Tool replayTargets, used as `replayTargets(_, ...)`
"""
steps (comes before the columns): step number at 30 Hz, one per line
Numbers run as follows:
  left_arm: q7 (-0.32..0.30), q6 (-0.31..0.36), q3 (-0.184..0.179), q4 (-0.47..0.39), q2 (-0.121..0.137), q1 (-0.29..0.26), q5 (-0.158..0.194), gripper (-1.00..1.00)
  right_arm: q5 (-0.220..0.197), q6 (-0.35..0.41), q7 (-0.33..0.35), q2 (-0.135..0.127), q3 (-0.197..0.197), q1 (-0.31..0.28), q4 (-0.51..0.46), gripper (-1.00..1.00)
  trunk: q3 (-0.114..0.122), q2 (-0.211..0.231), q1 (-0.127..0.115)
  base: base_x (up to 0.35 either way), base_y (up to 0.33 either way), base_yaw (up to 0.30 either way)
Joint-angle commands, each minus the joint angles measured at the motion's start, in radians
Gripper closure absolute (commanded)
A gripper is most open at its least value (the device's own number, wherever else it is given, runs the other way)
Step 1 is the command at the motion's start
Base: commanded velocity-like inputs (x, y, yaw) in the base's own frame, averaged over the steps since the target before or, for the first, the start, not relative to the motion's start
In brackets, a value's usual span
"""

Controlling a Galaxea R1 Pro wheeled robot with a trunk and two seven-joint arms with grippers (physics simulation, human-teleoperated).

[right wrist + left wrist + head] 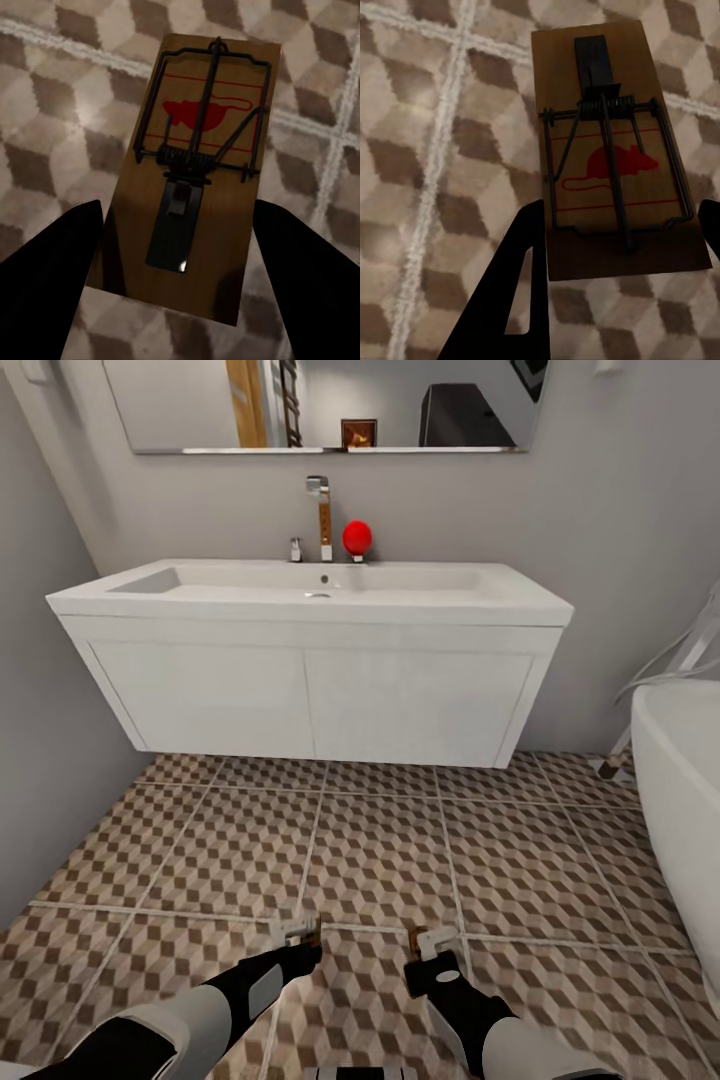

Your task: Take the four mousetraps from the cabinet in the bathroom and place them on the bathroom floor. Make sure all four end up on the same floor surface, and ensure that at least two of them are either under or directly next to the same bathroom sink.

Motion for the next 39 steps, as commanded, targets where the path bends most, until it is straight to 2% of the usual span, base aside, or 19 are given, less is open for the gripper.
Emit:
replayTargets(1,0.003,0.004,-0.008,-0.001,0.000,0.000,0.009,1.00,0.005,0.005,-0.006,0.000,0.008,0.000,0.000,1.00,-0.005,-0.001,0.000,0.000,0.000,0.000)
replayTargets(5,0.003,0.004,-0.008,-0.001,0.001,0.000,0.009,1.00,0.005,0.005,-0.006,0.000,0.008,0.000,0.000,1.00,-0.020,-0.002,0.002,0.000,0.000,0.000)
replayTargets(11,0.002,0.003,-0.007,-0.001,0.002,0.000,0.009,1.00,0.005,0.004,-0.006,0.000,0.008,0.000,-0.001,1.00,-0.020,-0.002,0.002,0.000,0.000,0.000)
replayTargets(39,0.003,0.002,-0.007,-0.001,0.002,0.000,0.014,1.00,0.006,0.000,-0.006,0.000,0.008,0.000,0.000,1.00,-0.128,-0.008,0.015,0.000,0.000,0.000)
